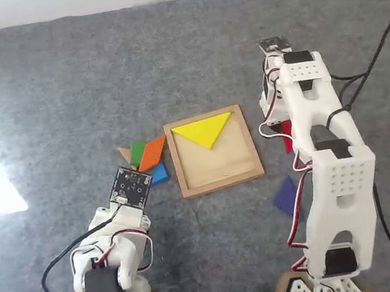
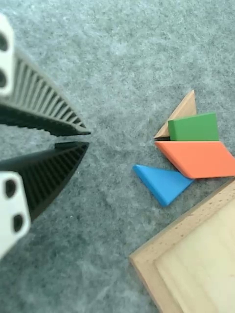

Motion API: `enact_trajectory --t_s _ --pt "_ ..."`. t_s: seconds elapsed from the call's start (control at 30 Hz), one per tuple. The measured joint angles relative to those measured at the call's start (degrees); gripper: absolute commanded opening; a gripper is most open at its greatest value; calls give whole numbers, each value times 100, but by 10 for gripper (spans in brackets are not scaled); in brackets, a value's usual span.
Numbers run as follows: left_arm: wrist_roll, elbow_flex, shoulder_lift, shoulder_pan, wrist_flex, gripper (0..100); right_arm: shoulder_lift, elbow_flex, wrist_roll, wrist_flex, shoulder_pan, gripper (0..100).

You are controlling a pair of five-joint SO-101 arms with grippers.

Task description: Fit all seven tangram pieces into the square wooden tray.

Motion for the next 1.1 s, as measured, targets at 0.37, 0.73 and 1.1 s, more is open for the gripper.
enact_trajectory --t_s 0.37,0.73,1.1 --pt "0 0 0 0 0 20 9 -35 0 0 18 248" --pt "0 0 0 0 0 20 -721 -141 0 642 -308 248" --pt "0 0 0 0 0 20 -1943 -141 -941 1327 -1662 248"
